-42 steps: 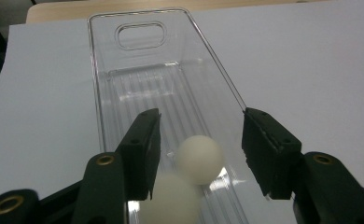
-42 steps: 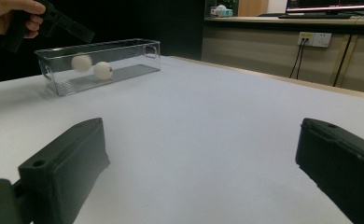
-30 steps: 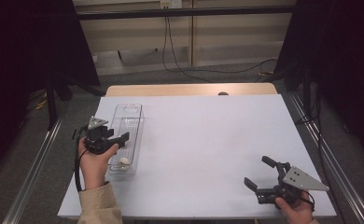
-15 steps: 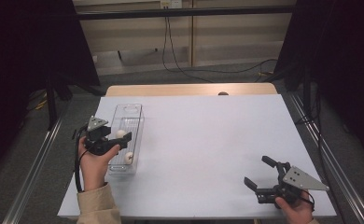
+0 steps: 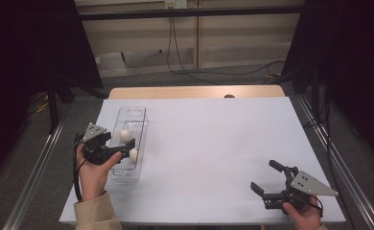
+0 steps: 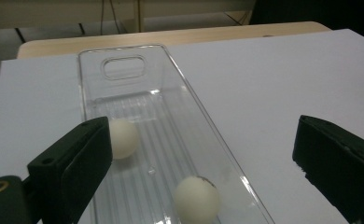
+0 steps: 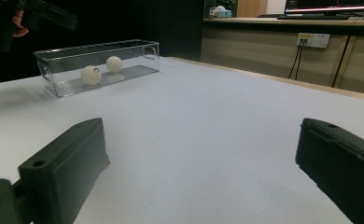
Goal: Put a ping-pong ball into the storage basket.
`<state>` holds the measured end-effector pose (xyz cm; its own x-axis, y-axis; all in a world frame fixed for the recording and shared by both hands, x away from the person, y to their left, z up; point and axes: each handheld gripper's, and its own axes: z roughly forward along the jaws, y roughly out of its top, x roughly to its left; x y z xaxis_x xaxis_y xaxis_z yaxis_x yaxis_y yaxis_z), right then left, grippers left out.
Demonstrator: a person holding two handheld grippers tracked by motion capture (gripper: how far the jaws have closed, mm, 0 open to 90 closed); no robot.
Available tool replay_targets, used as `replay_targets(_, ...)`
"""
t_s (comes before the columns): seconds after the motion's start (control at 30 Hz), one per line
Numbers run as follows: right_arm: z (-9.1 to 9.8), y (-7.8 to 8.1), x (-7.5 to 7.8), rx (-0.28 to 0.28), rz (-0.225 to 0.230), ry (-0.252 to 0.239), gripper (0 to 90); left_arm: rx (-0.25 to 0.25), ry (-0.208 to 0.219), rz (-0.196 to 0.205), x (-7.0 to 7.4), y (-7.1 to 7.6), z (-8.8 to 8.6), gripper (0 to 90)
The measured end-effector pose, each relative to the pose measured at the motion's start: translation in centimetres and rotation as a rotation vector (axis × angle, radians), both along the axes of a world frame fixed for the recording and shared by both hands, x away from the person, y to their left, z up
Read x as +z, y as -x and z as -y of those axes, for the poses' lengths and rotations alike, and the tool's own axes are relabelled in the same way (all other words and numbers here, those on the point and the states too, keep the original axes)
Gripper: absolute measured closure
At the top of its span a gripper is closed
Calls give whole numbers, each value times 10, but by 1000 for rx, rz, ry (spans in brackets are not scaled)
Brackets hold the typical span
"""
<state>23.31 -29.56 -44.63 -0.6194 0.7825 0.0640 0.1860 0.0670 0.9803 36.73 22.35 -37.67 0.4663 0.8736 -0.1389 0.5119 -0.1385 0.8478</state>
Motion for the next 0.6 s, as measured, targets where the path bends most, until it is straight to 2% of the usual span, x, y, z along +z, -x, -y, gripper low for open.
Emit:
replay_targets(0.17, 0, 0, 0, 2, -2, 0, 15, -14, 20, 14, -3, 5, 0, 48)
replay_targets(0.43, 0, 0, 0, 1, -1, -1, 15, -9, 53, 65, 0, 15, -2, 49)
replay_targets(0.6, 0, 0, 0, 1, 0, 2, 15, -7, 56, 89, 0, 19, -5, 50)
